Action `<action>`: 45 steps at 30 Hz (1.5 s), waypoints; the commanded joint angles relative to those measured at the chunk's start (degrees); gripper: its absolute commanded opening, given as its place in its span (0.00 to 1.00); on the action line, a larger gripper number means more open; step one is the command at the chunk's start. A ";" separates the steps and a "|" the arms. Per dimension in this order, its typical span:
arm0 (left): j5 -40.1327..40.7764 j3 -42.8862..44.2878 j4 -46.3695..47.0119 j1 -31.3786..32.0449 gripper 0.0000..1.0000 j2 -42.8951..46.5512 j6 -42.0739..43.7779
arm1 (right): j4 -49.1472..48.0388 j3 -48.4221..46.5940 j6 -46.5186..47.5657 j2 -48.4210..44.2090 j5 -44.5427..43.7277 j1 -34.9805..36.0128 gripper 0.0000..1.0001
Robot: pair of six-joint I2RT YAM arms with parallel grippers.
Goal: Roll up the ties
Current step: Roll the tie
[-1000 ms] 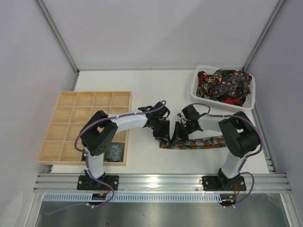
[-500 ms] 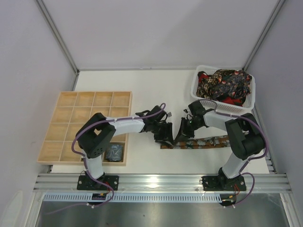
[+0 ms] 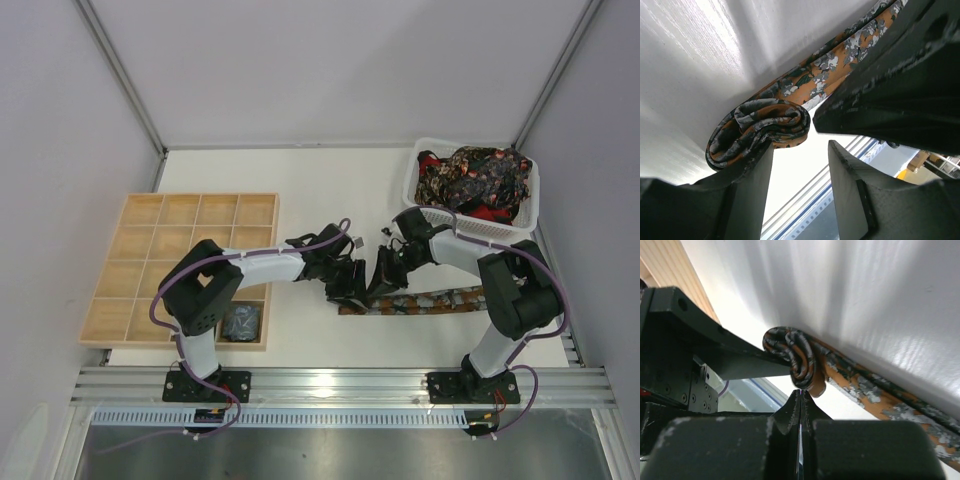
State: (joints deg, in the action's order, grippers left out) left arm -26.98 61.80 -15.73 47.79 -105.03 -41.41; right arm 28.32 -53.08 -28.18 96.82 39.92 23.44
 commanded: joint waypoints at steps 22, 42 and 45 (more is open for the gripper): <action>0.70 2.54 -0.53 -0.94 0.59 1.15 3.53 | -3.35 -0.80 2.08 3.03 8.68 1.61 0.00; -0.44 4.12 -6.24 -4.28 0.69 9.05 7.13 | -5.64 -1.68 1.99 8.04 -1.69 1.61 0.00; -0.53 1.84 -6.77 -6.21 0.71 11.25 7.48 | -5.99 -1.85 1.91 8.39 -1.51 1.61 0.00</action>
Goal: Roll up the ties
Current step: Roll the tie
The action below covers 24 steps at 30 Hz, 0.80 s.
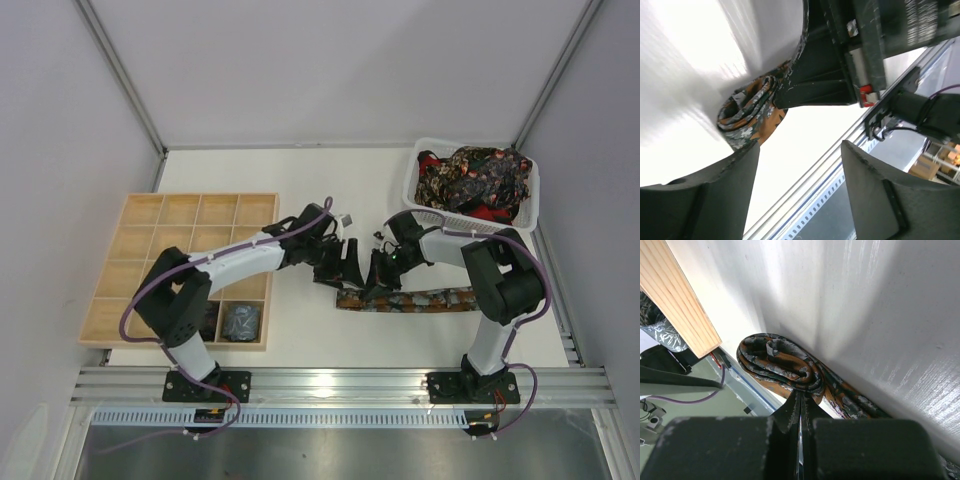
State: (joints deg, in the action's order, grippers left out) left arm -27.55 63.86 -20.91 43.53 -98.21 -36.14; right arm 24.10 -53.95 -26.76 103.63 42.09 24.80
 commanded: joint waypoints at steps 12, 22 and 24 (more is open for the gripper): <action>0.04 -6.28 2.79 -4.51 0.75 -0.05 -1.83 | -2.21 0.34 0.92 1.31 -4.12 0.16 0.00; -5.14 -7.26 11.59 -4.59 0.62 -4.70 -2.88 | -2.30 0.61 1.10 1.74 -4.20 0.16 0.00; -5.93 -7.08 12.03 -4.51 0.54 -6.11 -2.97 | -2.13 0.43 1.28 1.92 -4.21 0.16 0.00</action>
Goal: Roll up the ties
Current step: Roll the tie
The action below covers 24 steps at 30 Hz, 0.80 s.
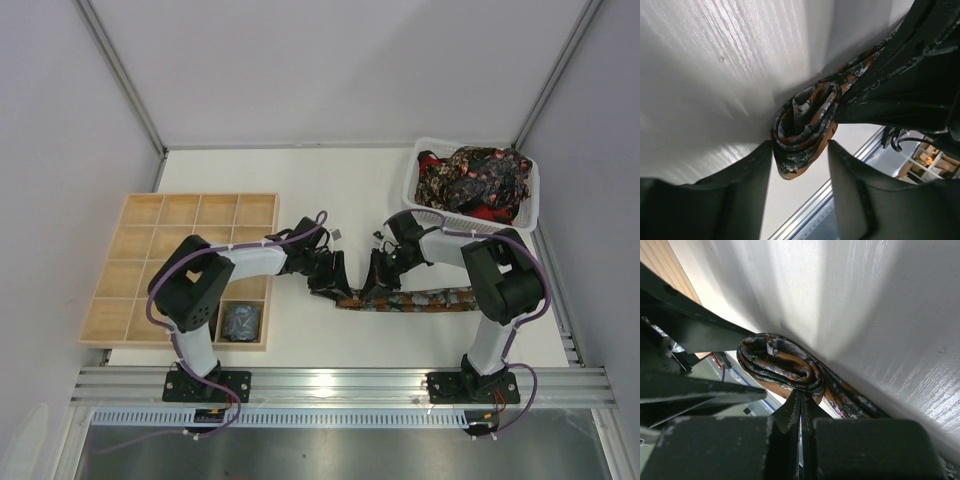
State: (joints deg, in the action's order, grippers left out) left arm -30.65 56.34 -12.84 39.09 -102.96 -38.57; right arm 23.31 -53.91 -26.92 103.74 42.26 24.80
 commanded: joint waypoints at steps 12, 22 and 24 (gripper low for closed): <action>-1.25 0.79 -3.41 -0.15 0.02 3.37 1.21 | -0.81 -1.11 0.64 2.25 -5.08 2.18 0.00; 1.12 4.04 -13.35 -0.15 0.03 8.91 1.83 | -5.72 -3.66 -5.69 3.30 -3.59 7.98 0.00; 0.69 4.48 -13.44 -0.16 0.04 8.92 1.65 | -6.52 -4.18 -7.27 3.83 -2.80 8.51 0.00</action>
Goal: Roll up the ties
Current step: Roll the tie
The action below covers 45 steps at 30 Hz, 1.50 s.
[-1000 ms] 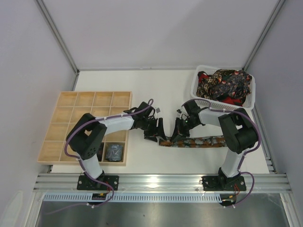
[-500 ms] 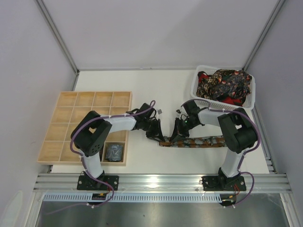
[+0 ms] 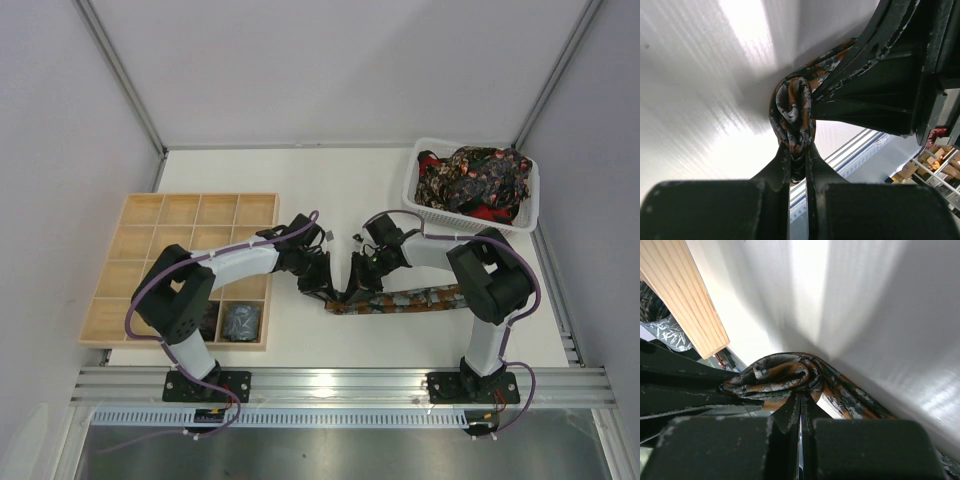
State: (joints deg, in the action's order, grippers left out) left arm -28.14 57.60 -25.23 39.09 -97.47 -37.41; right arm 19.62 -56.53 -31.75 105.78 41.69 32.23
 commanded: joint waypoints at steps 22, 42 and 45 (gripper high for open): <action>-4.82 11.91 0.89 4.41 0.12 -5.62 -1.88 | -4.06 -0.95 -4.02 0.66 -1.09 0.65 0.00; -2.97 14.56 0.18 5.21 0.15 -14.59 -2.14 | 4.89 -0.25 0.10 -7.24 -7.24 -3.04 0.00; -2.53 14.82 0.10 5.21 0.15 -15.20 -2.14 | 8.23 -0.51 2.12 -8.74 -9.26 -4.89 0.00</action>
State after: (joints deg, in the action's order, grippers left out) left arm -31.90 71.29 -27.46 42.92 -110.54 -39.03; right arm 26.41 -55.86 -31.38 101.69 32.29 28.80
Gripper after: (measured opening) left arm 0.173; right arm 0.009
